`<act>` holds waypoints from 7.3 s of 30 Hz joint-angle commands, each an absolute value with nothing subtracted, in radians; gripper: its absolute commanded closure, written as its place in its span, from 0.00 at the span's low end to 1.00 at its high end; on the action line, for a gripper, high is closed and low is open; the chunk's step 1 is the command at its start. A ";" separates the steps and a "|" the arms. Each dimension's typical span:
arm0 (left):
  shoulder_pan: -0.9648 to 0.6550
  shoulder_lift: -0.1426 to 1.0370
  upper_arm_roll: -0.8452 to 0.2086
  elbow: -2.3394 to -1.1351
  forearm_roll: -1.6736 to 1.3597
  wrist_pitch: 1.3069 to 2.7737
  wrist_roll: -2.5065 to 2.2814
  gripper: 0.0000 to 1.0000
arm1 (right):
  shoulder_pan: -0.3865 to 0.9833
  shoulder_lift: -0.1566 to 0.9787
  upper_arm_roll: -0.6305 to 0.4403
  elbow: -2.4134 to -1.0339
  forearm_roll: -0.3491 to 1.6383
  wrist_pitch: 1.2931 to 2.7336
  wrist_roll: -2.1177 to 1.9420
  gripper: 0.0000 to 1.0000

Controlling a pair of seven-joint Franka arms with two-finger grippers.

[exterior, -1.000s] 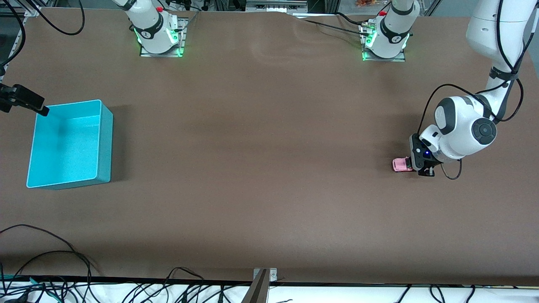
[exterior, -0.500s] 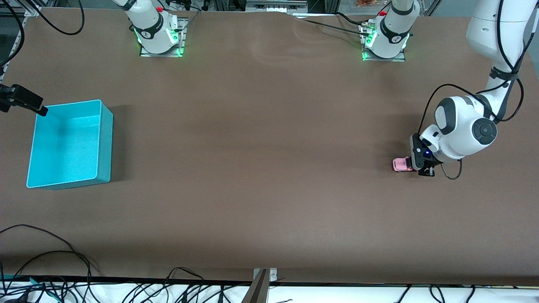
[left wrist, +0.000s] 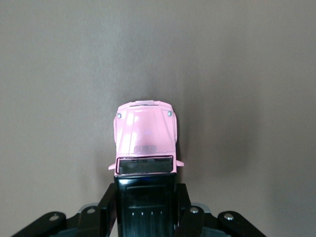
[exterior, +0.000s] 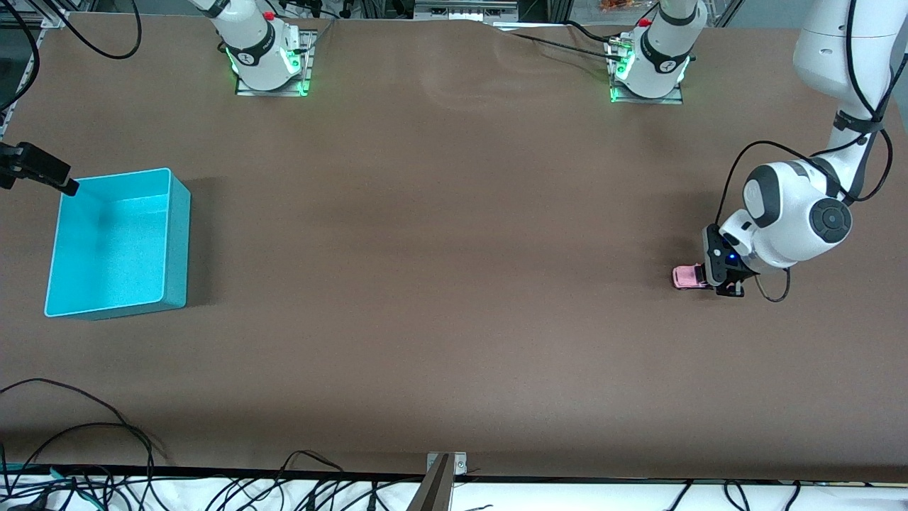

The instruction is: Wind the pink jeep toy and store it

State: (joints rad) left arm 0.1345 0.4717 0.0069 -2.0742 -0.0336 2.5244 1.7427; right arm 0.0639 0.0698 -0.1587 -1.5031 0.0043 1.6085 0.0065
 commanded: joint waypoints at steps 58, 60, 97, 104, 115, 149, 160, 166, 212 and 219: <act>0.311 0.583 0.069 -2.013 -0.058 2.522 2.016 0.99 | 0.060 0.066 -0.158 -1.486 -0.006 1.591 0.006 0.00; 0.311 0.581 0.069 -2.005 -0.060 2.522 2.016 0.67 | 0.060 0.066 -0.158 -1.486 -0.006 1.591 0.006 0.00; 0.216 0.335 0.066 -1.813 -0.058 2.120 1.928 0.00 | 0.060 0.066 -0.160 -1.486 -0.006 1.595 0.008 0.00; 0.190 0.249 0.066 -1.813 -0.051 2.120 1.800 0.00 | 0.060 0.066 -0.161 -1.486 -0.006 1.595 0.008 0.00; 0.158 0.186 0.063 -1.793 -0.045 2.164 1.569 0.00 | 0.060 0.066 -0.160 -1.486 -0.006 1.595 0.008 0.00; 0.127 0.084 0.057 -1.801 -0.040 2.115 1.180 0.00 | 0.060 0.066 -0.172 -1.486 -0.006 1.600 0.012 0.00; 0.121 0.035 -0.015 -1.792 0.049 2.022 0.957 0.00 | 0.060 0.063 -0.192 -1.486 -0.005 1.598 0.011 0.00; 0.121 0.012 -0.054 -1.789 0.084 1.974 0.836 0.00 | 0.060 0.057 -0.198 -1.486 -0.005 1.591 0.003 0.00; 0.104 -0.048 -0.120 -1.694 0.066 1.640 0.339 0.00 | 0.071 0.011 -0.081 -1.592 0.005 1.597 0.014 0.00; 0.104 -0.051 -0.120 -1.646 0.029 1.586 0.302 0.00 | 0.071 -0.078 -0.078 -1.756 0.009 1.707 0.008 0.00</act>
State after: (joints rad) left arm 0.1085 -0.0390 -0.1209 -1.6880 0.0574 1.6380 0.3416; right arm 0.0727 0.0273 -0.0802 -1.5951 0.0045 1.6171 0.0061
